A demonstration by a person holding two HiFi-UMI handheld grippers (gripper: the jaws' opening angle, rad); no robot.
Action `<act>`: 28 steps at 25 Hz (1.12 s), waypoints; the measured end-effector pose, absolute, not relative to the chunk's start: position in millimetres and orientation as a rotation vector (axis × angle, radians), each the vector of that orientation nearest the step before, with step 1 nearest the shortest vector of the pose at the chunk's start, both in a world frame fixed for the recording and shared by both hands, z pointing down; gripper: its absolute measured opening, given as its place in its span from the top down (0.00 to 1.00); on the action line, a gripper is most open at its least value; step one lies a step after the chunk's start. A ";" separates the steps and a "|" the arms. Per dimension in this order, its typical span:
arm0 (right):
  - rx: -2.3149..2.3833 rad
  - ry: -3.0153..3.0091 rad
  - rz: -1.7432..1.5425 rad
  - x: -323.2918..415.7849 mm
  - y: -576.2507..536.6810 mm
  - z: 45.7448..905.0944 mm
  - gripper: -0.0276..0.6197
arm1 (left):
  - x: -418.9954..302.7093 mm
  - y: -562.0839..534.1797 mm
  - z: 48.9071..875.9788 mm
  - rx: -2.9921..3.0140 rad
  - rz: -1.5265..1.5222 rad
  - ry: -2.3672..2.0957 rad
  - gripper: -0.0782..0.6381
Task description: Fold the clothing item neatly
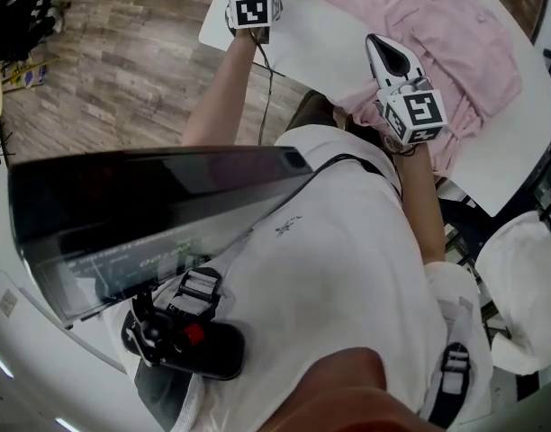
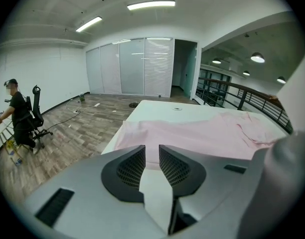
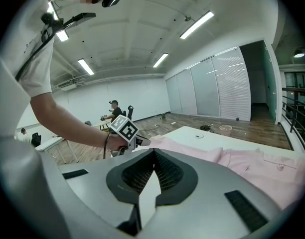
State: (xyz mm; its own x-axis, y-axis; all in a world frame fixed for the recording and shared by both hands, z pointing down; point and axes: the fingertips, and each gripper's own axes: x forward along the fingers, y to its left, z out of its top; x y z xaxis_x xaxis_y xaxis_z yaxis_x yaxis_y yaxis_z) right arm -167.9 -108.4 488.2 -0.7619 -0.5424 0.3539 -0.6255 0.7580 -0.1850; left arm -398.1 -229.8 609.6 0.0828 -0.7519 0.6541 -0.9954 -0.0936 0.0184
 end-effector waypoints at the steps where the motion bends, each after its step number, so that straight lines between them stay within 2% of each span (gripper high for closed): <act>1: 0.912 -2.673 0.427 -168.2 -110.3 488.8 0.95 | -404.9 -231.8 611.5 1.884 0.691 -1.730 0.79; 8: 0.944 -2.651 0.440 -167.5 -125.6 491.2 0.95 | -443.6 -242.0 623.2 1.773 0.696 -1.797 0.71; 28: 1.059 -2.580 0.484 -157.3 -144.4 496.9 0.95 | -474.6 -259.1 655.0 1.673 0.719 -1.715 0.71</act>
State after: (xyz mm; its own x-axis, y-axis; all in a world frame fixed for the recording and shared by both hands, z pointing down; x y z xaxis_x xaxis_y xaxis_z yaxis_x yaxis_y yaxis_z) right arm -157.3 -144.4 496.9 -0.6791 -0.6131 0.4037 -0.7177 0.6700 -0.1897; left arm -474.6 -259.1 655.0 0.0040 -0.6549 0.7557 -0.9980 0.0450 0.0443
